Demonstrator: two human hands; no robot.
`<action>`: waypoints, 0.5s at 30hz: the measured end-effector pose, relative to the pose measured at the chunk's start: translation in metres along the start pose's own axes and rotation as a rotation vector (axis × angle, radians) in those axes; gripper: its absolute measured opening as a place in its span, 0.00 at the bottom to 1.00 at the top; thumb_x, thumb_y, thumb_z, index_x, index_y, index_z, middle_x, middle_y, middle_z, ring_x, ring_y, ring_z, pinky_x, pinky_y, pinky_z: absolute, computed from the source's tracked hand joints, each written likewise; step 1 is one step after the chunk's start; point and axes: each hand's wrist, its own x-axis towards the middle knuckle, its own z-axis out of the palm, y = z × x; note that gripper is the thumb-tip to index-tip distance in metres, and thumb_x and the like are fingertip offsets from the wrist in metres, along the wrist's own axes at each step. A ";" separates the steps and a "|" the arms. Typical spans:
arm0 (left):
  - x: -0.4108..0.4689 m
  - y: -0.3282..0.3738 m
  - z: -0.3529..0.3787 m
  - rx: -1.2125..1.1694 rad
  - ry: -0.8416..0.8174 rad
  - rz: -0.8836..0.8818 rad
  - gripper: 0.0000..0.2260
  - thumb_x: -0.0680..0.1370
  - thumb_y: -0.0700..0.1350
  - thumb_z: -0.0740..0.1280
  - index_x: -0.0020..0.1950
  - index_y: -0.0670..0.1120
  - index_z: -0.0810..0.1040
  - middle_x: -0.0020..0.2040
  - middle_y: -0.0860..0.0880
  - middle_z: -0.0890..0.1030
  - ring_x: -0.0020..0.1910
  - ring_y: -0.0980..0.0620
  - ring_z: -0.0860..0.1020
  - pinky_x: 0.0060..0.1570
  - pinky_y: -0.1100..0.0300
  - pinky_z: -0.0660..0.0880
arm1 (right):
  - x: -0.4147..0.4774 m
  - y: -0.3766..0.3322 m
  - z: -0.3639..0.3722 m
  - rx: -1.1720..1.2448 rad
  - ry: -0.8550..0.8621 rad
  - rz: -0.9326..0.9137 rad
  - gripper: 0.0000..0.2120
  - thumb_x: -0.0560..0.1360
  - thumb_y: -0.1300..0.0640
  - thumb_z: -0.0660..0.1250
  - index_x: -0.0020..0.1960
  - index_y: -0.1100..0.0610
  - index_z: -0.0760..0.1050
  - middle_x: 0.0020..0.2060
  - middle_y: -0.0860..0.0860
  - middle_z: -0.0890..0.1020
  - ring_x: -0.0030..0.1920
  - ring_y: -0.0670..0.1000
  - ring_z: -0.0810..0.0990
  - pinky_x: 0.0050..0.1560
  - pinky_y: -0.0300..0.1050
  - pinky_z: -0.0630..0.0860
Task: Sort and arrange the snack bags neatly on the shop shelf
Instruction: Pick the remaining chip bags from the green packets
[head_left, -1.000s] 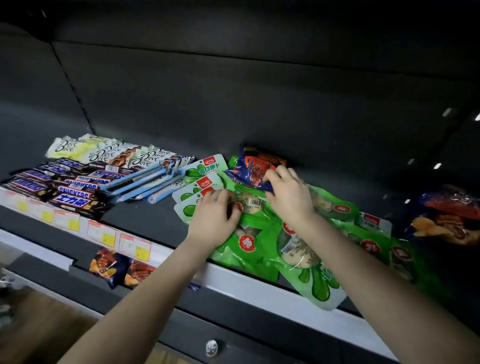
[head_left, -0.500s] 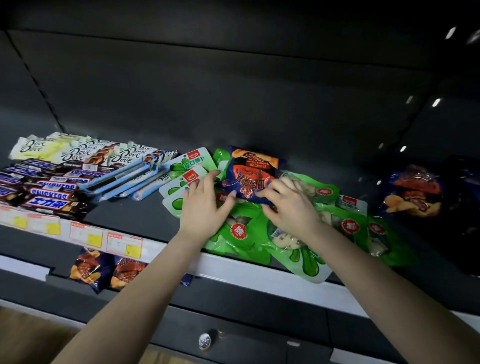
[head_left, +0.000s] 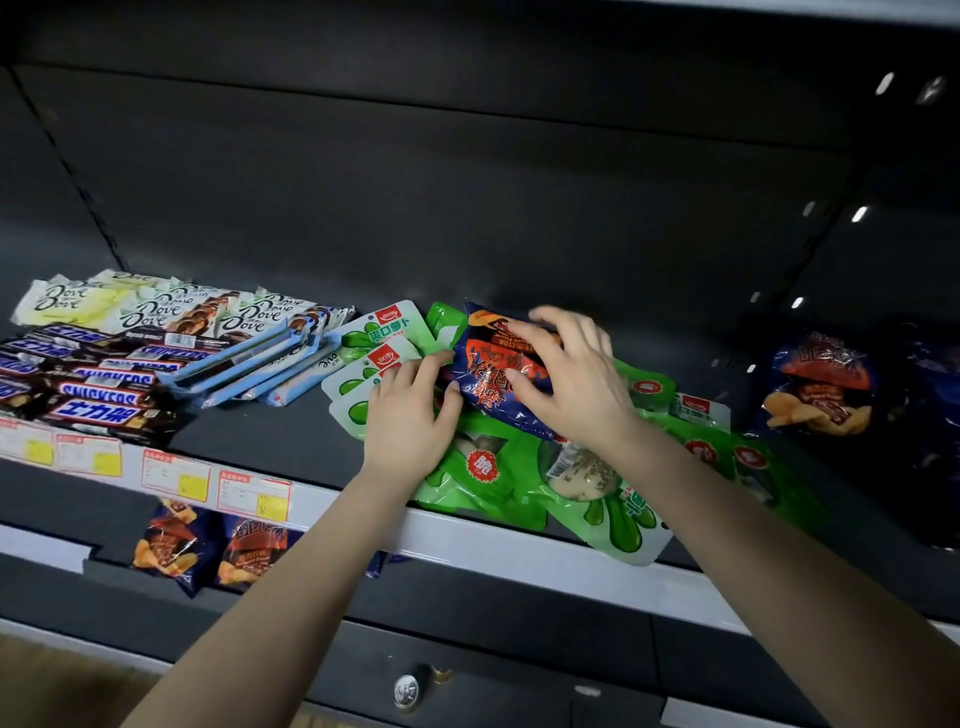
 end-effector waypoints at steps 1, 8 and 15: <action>0.000 0.000 0.000 -0.006 0.000 -0.002 0.15 0.79 0.49 0.60 0.66 0.51 0.71 0.60 0.47 0.77 0.60 0.44 0.71 0.58 0.50 0.66 | 0.006 0.001 0.001 -0.008 -0.067 0.020 0.28 0.74 0.42 0.63 0.70 0.54 0.67 0.68 0.56 0.67 0.67 0.58 0.65 0.68 0.61 0.61; 0.000 -0.001 0.000 0.002 -0.014 -0.020 0.17 0.77 0.44 0.61 0.66 0.51 0.72 0.58 0.46 0.77 0.60 0.43 0.70 0.58 0.50 0.65 | 0.012 0.003 0.038 -0.067 -0.426 0.163 0.43 0.70 0.28 0.57 0.76 0.45 0.44 0.77 0.51 0.47 0.75 0.62 0.48 0.72 0.61 0.46; 0.000 -0.001 0.000 -0.013 -0.018 -0.017 0.21 0.74 0.45 0.58 0.66 0.53 0.72 0.58 0.47 0.77 0.59 0.43 0.70 0.59 0.50 0.64 | 0.003 0.006 0.051 -0.086 -0.322 0.184 0.44 0.68 0.28 0.55 0.76 0.47 0.45 0.74 0.53 0.57 0.72 0.61 0.57 0.70 0.61 0.53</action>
